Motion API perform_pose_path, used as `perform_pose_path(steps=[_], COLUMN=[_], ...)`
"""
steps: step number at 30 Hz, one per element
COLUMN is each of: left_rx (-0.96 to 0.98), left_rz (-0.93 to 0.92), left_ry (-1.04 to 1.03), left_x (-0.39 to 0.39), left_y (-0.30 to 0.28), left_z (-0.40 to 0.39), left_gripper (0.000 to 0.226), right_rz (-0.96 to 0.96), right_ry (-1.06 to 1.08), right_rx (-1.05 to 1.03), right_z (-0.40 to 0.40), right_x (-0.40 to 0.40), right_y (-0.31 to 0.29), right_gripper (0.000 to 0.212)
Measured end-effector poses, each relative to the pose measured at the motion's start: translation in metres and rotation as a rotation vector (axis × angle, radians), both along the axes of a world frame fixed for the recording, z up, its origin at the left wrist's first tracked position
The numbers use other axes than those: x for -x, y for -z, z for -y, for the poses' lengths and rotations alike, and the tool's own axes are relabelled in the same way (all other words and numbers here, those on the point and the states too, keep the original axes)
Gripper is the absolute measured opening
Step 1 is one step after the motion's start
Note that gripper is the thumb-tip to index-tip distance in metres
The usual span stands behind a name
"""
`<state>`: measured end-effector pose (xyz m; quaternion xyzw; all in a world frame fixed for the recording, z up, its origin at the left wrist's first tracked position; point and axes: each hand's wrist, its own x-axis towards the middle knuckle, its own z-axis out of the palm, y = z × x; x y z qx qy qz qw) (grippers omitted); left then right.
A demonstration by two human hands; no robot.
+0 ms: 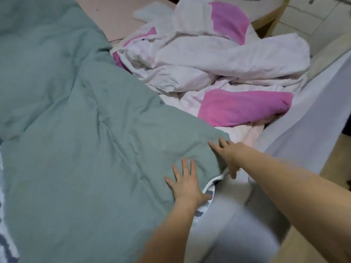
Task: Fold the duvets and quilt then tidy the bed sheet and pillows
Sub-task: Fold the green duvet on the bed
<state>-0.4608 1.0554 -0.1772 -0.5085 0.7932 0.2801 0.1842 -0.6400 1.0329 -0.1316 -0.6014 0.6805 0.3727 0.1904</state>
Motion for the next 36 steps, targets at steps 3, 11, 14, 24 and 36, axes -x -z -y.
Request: perform_pose_path(steps=[3, 11, 14, 24, 36], left_rx=[0.177, 0.373, 0.468, 0.283, 0.323], left_rz=[0.093, -0.681, -0.931, -0.070, -0.474], left_ry=[-0.033, -0.780, -0.848, -0.523, -0.191], left_x=[0.017, 0.012, 0.017, 0.038, 0.138], left_y=[0.027, -0.034, -0.088, -0.158, -0.211], left_z=[0.016, 0.089, 0.104, 0.067, 0.032], left_gripper=[0.123, 0.033, 0.041, 0.033, 0.028], right_rz=[0.065, 0.570, 0.714, 0.767, 0.364], right_ry=[-0.200, 0.103, 0.331, 0.096, -0.174], right_rx=[0.037, 0.685, 0.822, 1.038, 0.544], right_z=[0.020, 0.052, 0.065, 0.067, -0.025], right_x=[0.012, 0.019, 0.007, 0.061, 0.138], right_y=[0.032, 0.023, -0.006, -0.150, -0.109], right_gripper=[0.141, 0.088, 0.068, 0.040, 0.063])
